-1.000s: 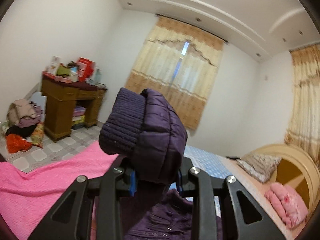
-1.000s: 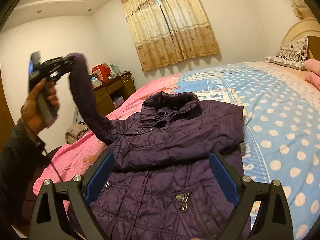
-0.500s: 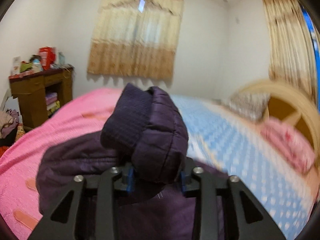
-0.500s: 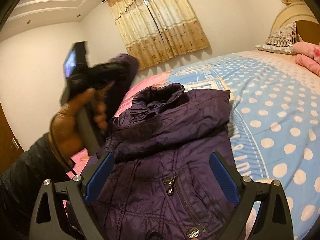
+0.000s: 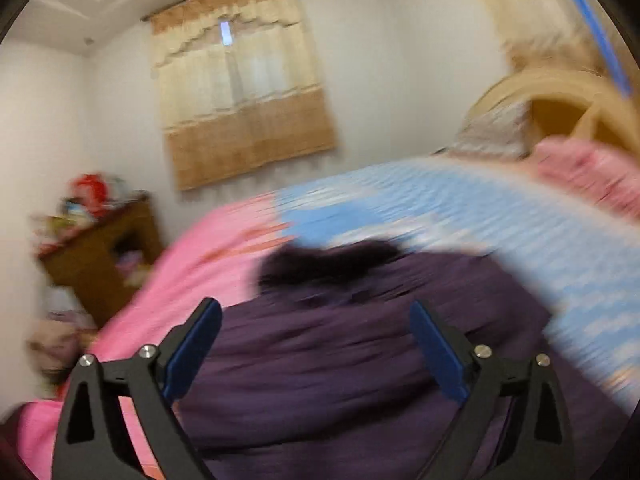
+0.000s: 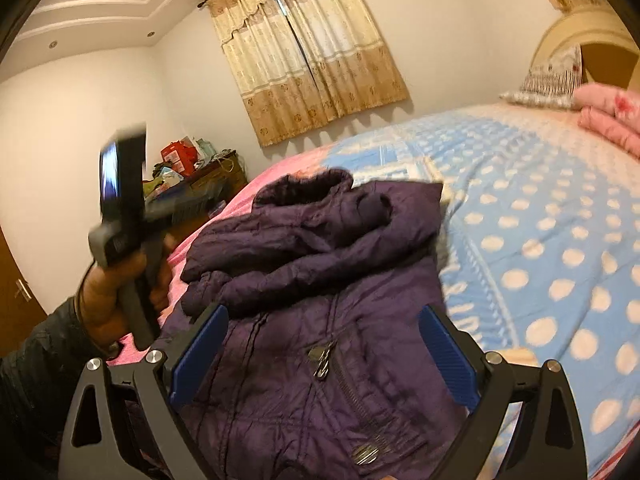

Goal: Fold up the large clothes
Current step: 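Fold the sleeve across the jacket front with the left tool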

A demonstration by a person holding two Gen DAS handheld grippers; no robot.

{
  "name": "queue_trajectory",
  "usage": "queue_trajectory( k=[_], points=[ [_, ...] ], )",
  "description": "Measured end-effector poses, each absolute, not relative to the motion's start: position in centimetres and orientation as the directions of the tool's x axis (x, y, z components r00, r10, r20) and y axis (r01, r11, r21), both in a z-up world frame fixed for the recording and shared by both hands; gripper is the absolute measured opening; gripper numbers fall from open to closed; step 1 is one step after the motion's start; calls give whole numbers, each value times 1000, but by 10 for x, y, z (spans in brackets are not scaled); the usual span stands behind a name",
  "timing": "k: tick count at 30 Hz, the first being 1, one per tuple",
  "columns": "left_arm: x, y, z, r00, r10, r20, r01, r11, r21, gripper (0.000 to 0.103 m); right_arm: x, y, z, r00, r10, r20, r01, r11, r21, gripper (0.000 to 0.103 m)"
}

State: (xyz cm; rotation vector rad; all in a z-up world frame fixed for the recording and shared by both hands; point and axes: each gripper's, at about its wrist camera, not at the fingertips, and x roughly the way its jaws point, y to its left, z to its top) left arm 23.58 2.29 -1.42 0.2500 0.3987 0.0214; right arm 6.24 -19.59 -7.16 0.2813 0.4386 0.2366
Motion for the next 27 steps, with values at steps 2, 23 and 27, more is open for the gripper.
queue_trajectory(
  k=[2,23,27],
  points=[
    [252,57,-28,889,191,-416,-82,961,265,97,71,-198,-58,882,261,-392,-155,947,283,96],
    [288,160,-107,674,339,-656,-291,938,187,100,291,-194,-98,667,365,-649,-108,910,401,10],
    [283,163,-110,674,328,-662,-291,941,170,100,266,-180,-80,677,367,-638,-187,924,333,5]
  ],
)
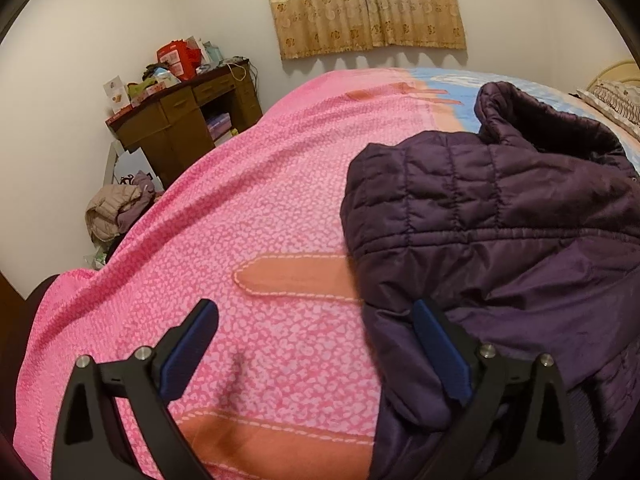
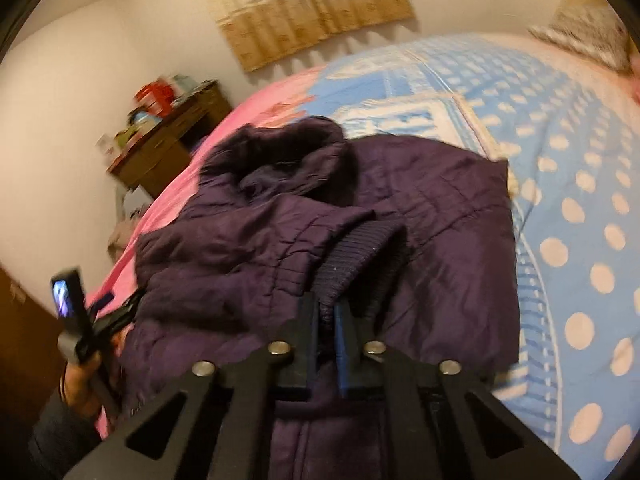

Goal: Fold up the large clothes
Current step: 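Fold the sleeve across the jacket front with the left tool, then open the left tool to release the cuff onto the jacket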

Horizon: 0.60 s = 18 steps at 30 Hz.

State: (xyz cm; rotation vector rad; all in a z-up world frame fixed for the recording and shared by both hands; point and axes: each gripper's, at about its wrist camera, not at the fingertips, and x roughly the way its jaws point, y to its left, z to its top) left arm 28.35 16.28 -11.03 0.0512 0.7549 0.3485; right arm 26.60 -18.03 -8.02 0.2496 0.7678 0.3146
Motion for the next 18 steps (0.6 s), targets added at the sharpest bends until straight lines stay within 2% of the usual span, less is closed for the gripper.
queue_trajectory(
  k=[3,5,7,9,12,16,18],
  points=[
    [280,161,-113,674,337,-657,-289,939,185,100,258,-178,-75,676,366,-640,-204,927,314,5],
    [278,164,-116,676,337,-656,-284,940,190,100,255,-184,-80,654,410,-635,-211,906,368,5],
    [276,167,-118,677,333,-656,-280,941,189,100,250,-185,-82,656,405,-637,-208,908,363,5],
    [274,169,-119,685,321,-654,-274,945,177,100,249,-187,-90,661,352,-663,-183,932,313,5],
    [274,170,-117,692,312,-651,-271,948,166,100,255,-199,-109,618,373,-692,-149,920,363,5],
    [266,179,-100,697,304,-650,-298,947,123,100,245,-192,-107,611,346,-712,-175,936,305,5],
    [257,188,-76,730,321,-603,-346,935,78,100,238,-189,-101,618,307,-723,-186,952,245,5]
  ],
)
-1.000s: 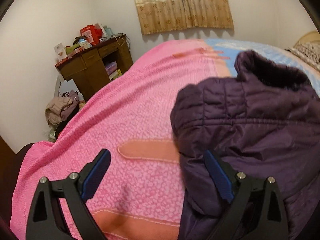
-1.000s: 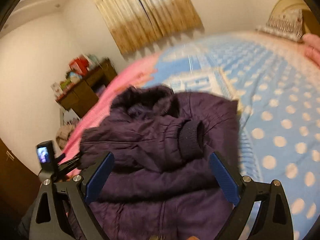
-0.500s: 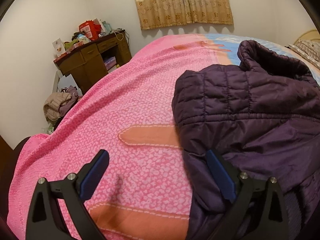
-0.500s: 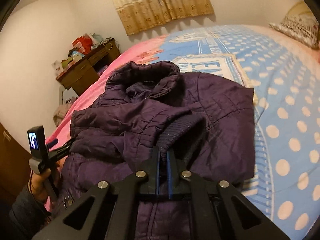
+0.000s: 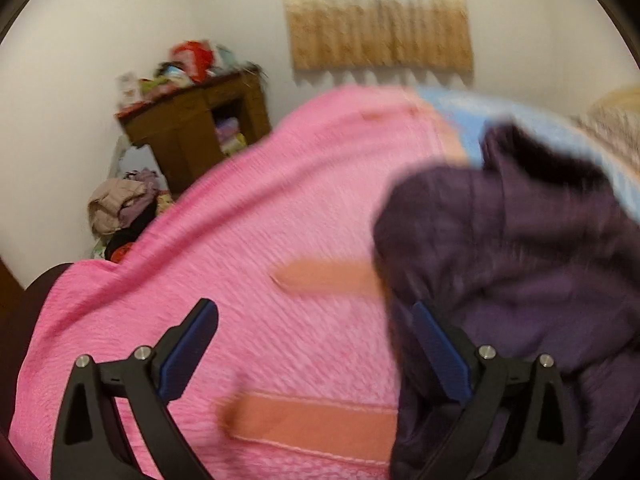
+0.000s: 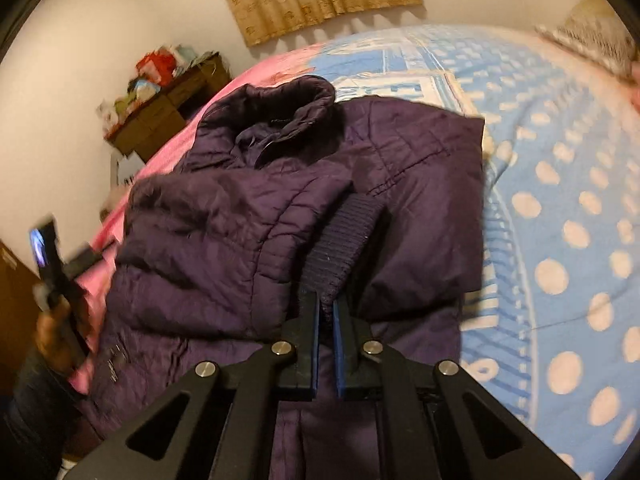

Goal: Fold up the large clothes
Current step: 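Open the left tool to release the cuff onto the jacket, then move both tools back over the jacket toward its collar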

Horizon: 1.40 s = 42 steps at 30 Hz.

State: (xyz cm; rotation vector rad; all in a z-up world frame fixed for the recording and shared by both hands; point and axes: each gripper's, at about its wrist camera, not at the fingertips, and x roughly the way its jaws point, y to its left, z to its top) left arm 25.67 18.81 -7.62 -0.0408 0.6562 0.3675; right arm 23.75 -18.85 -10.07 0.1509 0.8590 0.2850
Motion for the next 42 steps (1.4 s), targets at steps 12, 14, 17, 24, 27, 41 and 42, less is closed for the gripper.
queue_trajectory(
  k=[12,14,17,24,27,41,42],
  points=[
    [305,142,-63,757,272,-594,-295,953,60,103,255,-154,-47,723,283,-630,-202,959,199,73],
    [310,133,-80,723,299,-623,-298,948,109,103,271,-142,-60,691,310,-653,-227,951,210,72],
    [316,134,-109,662,317,-679,-292,944,156,103,289,-133,-89,646,314,-695,-226,949,219,71],
    [312,146,-127,637,247,-730,-270,959,89,103,287,-141,-123,630,294,-718,-203,956,213,62],
    [306,145,-127,643,253,-723,-271,958,93,103,281,-137,-127,649,259,-715,-220,964,150,62],
    [302,140,-129,644,237,-727,-247,964,96,103,283,-136,-135,684,241,-688,-246,965,94,62],
    [301,140,-128,646,243,-724,-247,964,103,103,283,-135,-135,684,236,-690,-245,966,87,62]
  ],
)
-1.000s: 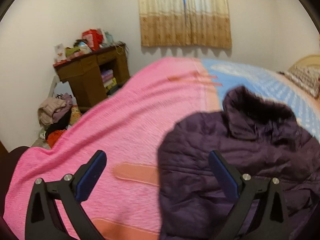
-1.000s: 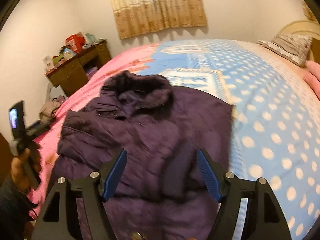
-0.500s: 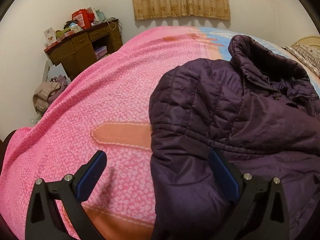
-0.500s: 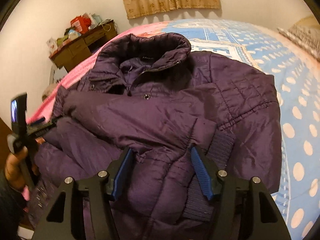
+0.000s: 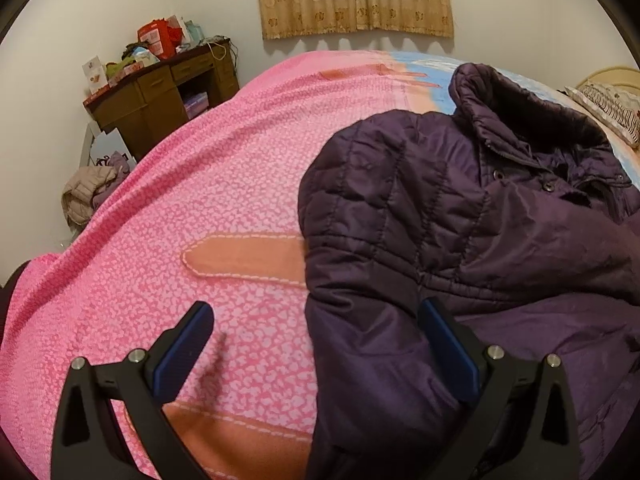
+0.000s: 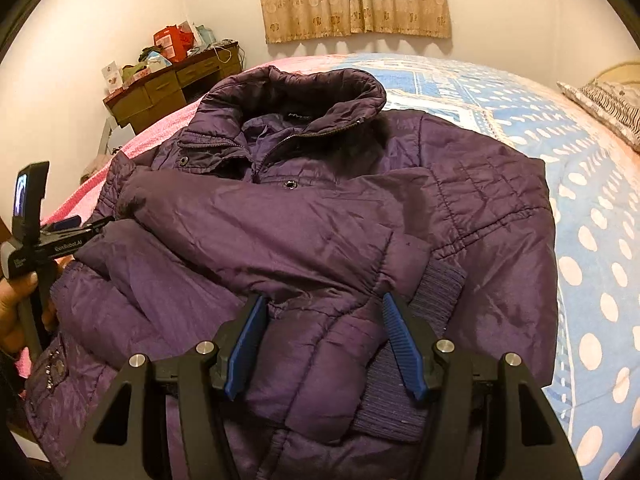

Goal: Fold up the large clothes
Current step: 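Move both tools back over the jacket toward its collar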

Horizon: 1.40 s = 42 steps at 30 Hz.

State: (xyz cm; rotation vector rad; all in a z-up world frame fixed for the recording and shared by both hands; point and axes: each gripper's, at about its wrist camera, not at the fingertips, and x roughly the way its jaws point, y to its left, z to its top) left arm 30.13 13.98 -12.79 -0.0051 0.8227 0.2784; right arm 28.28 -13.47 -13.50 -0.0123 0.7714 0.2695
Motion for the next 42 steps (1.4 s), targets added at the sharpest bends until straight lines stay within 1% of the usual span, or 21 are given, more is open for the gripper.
queue_trajectory(
  k=[3,4,6,7,8,9,12,15,17,18,20,23,25,27,29,31,33,35,37,40,42],
  points=[
    [291,140,-113,645,255,-721,-256,960,110,103,281,-130,-128,678,209,-705,-249,967,47,62],
    [284,136,-106,656,269,-705,-263,957,121,103,278,-129,-122,678,190,-710,-238,971,33,62],
    [265,122,-85,716,265,-646,-244,962,124,103,271,-128,-108,694,179,-698,-210,977,42,62],
    [256,112,-75,747,253,-615,-228,966,121,103,267,-127,-99,710,190,-679,-205,977,59,62],
    [253,104,-69,764,239,-599,-211,970,118,103,264,-124,-92,724,192,-662,-200,978,65,62],
    [251,92,-66,777,211,-593,-181,977,111,103,261,-120,-86,735,192,-651,-200,978,63,65],
    [261,65,-78,765,174,-619,-116,984,134,103,258,-102,-86,721,196,-665,-239,971,27,72],
    [270,55,-109,731,198,-653,-95,977,190,103,262,-100,-105,700,153,-698,-236,971,-24,72],
    [272,60,-122,725,167,-668,-80,984,159,103,267,-107,-125,668,144,-730,-231,973,-19,72],
    [273,65,-123,725,132,-676,-71,991,118,103,266,-110,-131,674,144,-724,-239,970,-30,73],
    [273,69,-122,719,108,-686,-66,994,87,103,264,-111,-136,693,146,-705,-252,967,-47,75],
    [273,67,-122,718,107,-688,-63,994,89,103,265,-109,-138,698,132,-703,-248,967,-64,77],
    [270,68,-120,723,109,-682,-64,994,91,103,263,-111,-137,700,143,-700,-251,967,-53,77],
    [265,68,-114,723,107,-682,-65,994,86,103,258,-118,-130,697,185,-693,-262,965,-6,77],
    [258,66,-104,729,96,-678,-30,994,109,103,250,-128,-121,690,236,-684,-272,961,57,77],
    [244,67,-83,754,66,-654,5,994,106,103,242,-144,-109,697,266,-666,-262,959,109,77],
    [234,75,-60,787,33,-616,8,998,65,103,233,-161,-91,723,297,-624,-261,953,152,77],
    [236,85,-39,808,12,-588,0,1000,19,103,230,-176,-72,757,291,-585,-239,957,165,77],
    [247,91,-22,823,8,-567,-4,1000,9,103,237,-188,-54,784,277,-556,-216,961,173,77],
    [283,93,-11,837,55,-544,-28,998,57,103,266,-191,-35,801,232,-552,-186,973,139,77],
    [315,94,-12,824,97,-558,-62,995,81,103,289,-186,-30,792,227,-567,-195,974,117,77]
  ],
)
